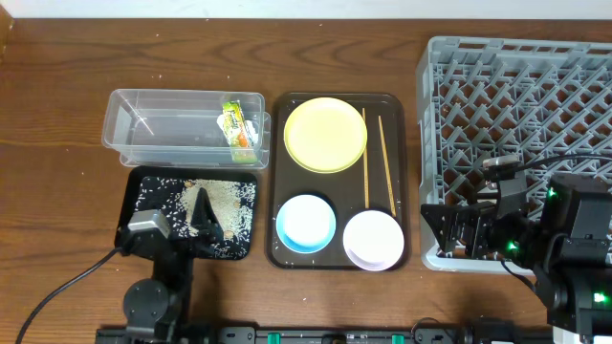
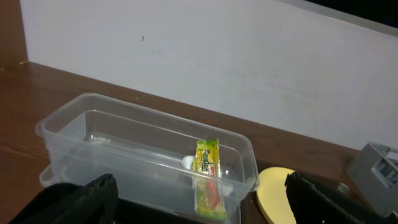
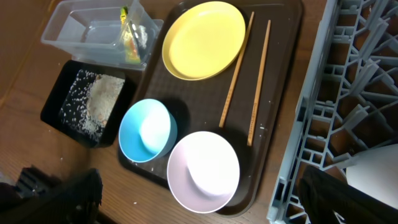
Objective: Sort waste into correct bins and load items into the dishwasher rack
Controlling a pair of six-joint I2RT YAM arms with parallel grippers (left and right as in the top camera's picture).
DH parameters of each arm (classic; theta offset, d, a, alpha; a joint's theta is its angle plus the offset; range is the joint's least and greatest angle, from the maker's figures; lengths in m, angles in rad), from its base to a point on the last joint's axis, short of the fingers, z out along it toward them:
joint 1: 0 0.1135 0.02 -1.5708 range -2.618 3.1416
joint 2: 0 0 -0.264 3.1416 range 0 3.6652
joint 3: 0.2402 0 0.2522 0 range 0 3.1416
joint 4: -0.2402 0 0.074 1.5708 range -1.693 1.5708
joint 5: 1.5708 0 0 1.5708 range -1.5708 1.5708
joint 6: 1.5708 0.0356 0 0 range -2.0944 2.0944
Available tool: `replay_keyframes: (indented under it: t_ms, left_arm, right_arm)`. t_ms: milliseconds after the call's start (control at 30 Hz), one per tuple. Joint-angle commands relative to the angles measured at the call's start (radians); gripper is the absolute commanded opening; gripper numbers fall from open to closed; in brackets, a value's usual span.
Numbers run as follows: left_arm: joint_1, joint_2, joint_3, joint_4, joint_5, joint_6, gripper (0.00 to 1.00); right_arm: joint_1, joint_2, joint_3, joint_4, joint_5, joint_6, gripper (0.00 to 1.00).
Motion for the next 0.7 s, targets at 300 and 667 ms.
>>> replay_keyframes:
  t_ms: [300, 667]
  left_arm:
    - [0.004, -0.009, -0.206, 0.127, 0.013, 0.012, 0.89]
    - [0.004, -0.005, -0.206, 0.089, 0.014, 0.012, 0.89]
  right_arm:
    - [0.008, -0.002, 0.013, 0.002, -0.004, -0.012, 0.99]
    - [0.008, -0.002, 0.013, 0.002, -0.003, -0.012, 0.99]
